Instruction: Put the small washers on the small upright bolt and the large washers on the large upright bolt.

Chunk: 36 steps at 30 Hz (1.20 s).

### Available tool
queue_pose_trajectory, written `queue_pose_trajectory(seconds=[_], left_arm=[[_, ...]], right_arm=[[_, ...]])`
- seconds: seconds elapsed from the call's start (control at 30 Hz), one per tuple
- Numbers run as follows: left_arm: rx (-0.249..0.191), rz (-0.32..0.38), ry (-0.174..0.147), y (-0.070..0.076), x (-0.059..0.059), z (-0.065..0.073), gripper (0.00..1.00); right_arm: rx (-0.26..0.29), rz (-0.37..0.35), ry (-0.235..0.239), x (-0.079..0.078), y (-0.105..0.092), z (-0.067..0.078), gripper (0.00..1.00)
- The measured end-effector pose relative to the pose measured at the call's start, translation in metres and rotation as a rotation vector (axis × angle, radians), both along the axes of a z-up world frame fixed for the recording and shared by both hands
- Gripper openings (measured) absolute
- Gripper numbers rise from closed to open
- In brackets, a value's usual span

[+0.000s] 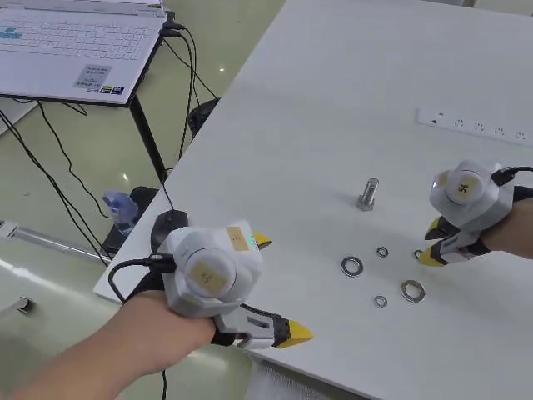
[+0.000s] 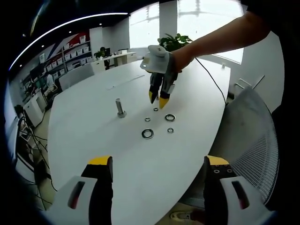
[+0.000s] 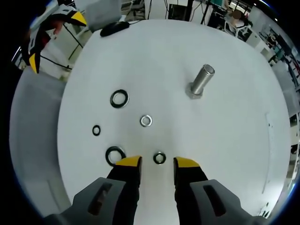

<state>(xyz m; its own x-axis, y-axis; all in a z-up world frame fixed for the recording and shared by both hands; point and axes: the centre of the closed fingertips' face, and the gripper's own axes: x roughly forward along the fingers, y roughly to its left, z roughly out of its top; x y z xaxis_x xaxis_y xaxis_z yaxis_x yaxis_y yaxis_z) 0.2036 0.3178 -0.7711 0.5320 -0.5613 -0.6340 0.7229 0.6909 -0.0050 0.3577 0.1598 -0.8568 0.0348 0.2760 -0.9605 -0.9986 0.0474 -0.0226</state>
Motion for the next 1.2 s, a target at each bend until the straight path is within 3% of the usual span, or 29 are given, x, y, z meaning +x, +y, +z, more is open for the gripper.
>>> queue_pose_trajectory(seconds=[0.47, 0.67, 1.2], left_arm=[[0.007, 0.008, 0.004, 0.003, 0.000, -0.001, 0.79], [-0.009, 0.012, 0.007, 0.001, -0.001, 0.001, 0.79], [0.002, -0.008, 0.022, 0.001, -0.008, -0.003, 0.77]], right_arm=[[-0.013, -0.024, -0.008, 0.002, -0.005, -0.013, 0.28], [-0.003, -0.047, 0.002, 0.003, -0.003, -0.013, 0.28], [-0.034, -0.053, 0.019, 0.000, -0.002, -0.014, 0.24]])
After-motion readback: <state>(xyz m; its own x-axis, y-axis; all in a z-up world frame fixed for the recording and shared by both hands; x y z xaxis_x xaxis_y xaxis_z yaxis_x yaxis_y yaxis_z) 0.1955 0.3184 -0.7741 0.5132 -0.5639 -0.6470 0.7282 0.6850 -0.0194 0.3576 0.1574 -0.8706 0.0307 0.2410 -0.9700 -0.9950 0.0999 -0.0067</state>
